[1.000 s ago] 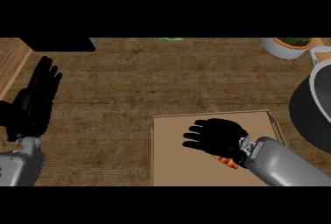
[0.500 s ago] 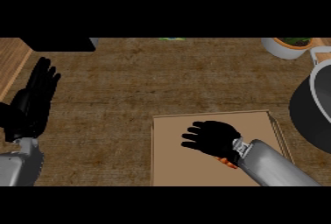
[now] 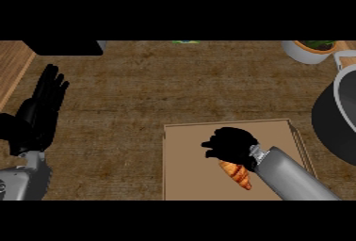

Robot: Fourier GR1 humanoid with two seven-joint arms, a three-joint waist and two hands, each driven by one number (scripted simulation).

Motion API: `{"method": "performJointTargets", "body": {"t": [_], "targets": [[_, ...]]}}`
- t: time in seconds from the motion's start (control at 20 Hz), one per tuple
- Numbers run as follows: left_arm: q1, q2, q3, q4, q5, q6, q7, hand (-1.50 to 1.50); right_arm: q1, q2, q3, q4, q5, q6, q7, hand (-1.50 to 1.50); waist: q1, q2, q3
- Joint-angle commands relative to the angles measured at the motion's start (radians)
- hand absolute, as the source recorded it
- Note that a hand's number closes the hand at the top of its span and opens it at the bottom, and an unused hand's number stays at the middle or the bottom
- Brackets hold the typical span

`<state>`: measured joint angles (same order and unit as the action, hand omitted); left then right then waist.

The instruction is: Pick the croissant from the tray and place it in the pot

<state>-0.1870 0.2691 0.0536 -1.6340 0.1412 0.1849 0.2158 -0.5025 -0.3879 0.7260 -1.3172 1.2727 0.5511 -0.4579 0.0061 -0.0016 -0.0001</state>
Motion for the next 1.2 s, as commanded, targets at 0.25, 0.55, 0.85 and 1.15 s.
{"method": "performJointTargets", "body": {"t": [0.25,0.55,0.85,1.15], "targets": [[0.032,0.01,0.031,-0.043,-0.003,-0.025,0.027,0.0,0.035,0.031,0.035,0.091,0.109,-0.126,-0.122,1.5,-0.001,0.001,0.0],[0.007,-0.001,0.032,-0.025,-0.022,-0.006,0.02,0.0,0.138,0.109,-0.14,0.019,0.012,-0.055,0.042,1.5,-0.032,-0.006,0.0],[0.05,0.036,0.097,-0.025,-0.012,0.006,0.024,0.0,0.421,0.242,-0.413,-0.076,-0.152,-0.162,0.315,1.5,-0.119,-0.022,0.001],[0.083,-0.004,0.062,-0.051,0.004,-0.021,-0.004,0.0,0.688,0.304,-0.397,-0.487,-0.168,-0.173,0.493,1.5,-0.061,-0.014,-0.002]]}}
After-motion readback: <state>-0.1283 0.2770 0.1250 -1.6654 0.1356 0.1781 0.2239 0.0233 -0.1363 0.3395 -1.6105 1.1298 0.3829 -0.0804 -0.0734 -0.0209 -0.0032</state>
